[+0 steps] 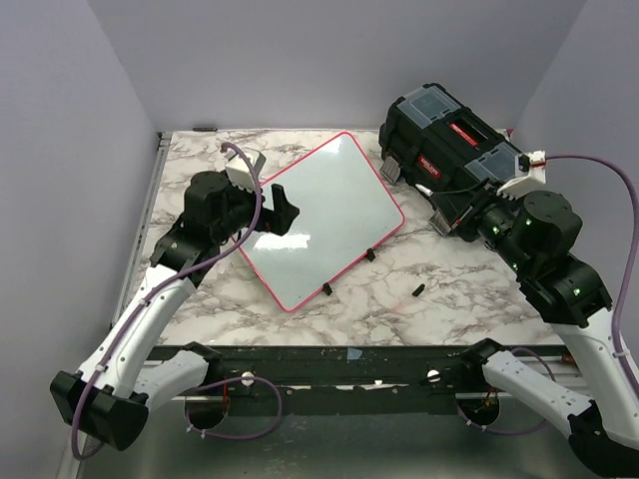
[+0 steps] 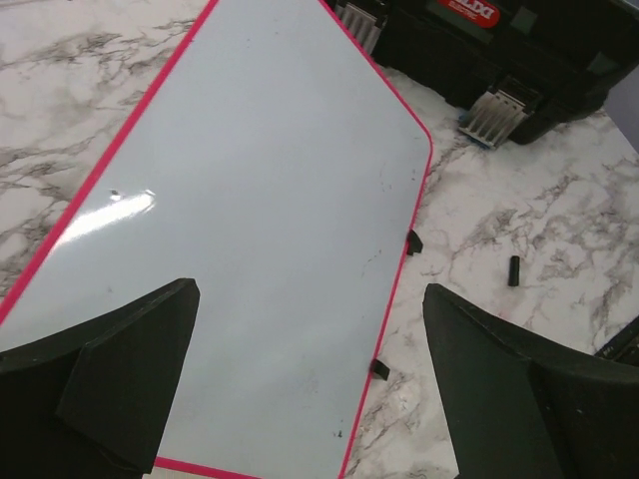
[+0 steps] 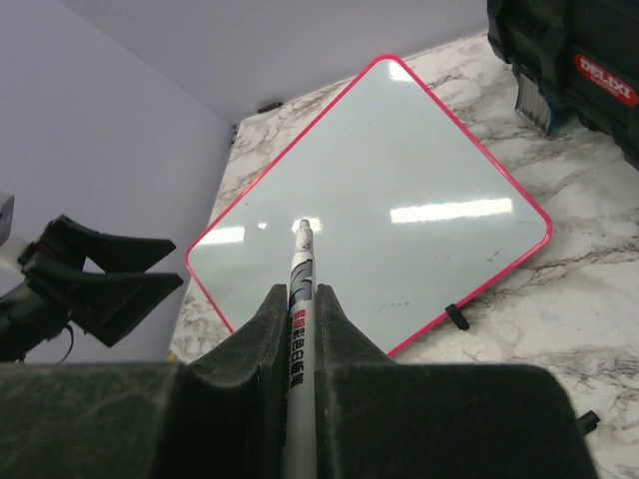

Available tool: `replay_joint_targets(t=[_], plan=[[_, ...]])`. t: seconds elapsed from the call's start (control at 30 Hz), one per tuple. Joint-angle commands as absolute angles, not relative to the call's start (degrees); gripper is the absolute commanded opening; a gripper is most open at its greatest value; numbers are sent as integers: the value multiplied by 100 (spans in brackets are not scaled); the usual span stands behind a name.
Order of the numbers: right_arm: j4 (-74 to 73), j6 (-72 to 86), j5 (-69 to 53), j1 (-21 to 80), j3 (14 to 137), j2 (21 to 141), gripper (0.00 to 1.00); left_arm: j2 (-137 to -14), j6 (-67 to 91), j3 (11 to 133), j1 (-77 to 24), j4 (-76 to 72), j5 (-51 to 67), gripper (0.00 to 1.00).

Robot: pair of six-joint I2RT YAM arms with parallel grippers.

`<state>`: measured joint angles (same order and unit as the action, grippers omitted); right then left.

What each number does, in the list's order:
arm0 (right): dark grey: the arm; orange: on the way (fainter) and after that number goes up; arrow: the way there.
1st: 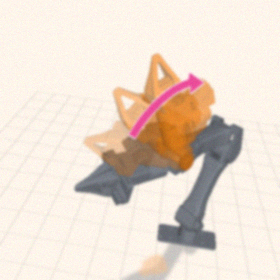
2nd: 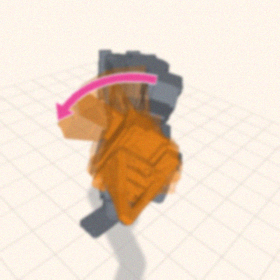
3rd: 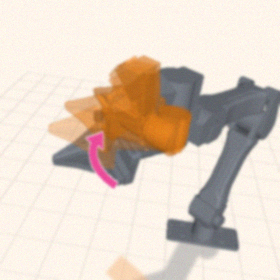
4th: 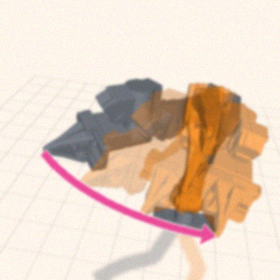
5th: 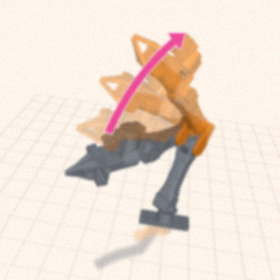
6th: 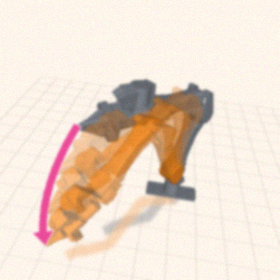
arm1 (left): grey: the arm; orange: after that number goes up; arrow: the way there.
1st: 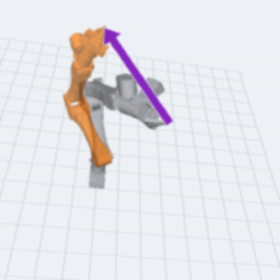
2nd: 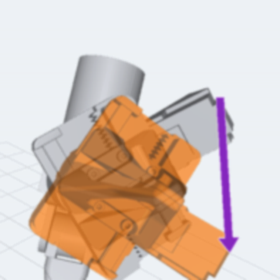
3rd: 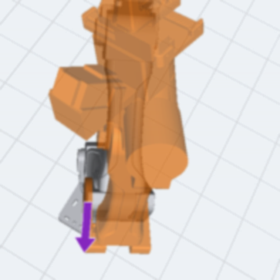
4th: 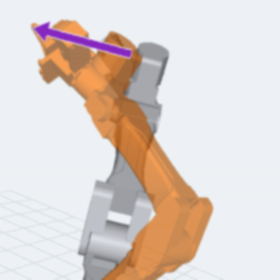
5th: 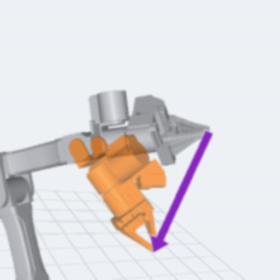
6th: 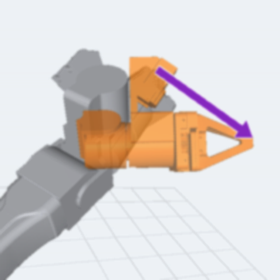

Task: Write a sentence on the whiteboard
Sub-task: Hold the whiteboard on the whiteboard stand.

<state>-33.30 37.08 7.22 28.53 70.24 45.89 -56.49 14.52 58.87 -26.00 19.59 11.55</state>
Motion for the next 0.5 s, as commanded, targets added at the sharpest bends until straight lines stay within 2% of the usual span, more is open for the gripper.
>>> replay_joint_targets(t=[0.0,0.17,0.27,0.47], plan=[[-3591,3706,45,2874,7103,4684,1,-6066,1122,6528,-1961,2471,1862,97],[-3244,3565,-504,2874,6877,4763,1,-6662,899,7303,-1372,2749,2197,96],[-2994,3474,-797,2874,6713,4792,1,-7090,1010,7473,-934,2582,2914,94],[-2748,3221,-1247,2873,6496,4861,1,-8276,1000,8326,-468,3028,3866,85]])
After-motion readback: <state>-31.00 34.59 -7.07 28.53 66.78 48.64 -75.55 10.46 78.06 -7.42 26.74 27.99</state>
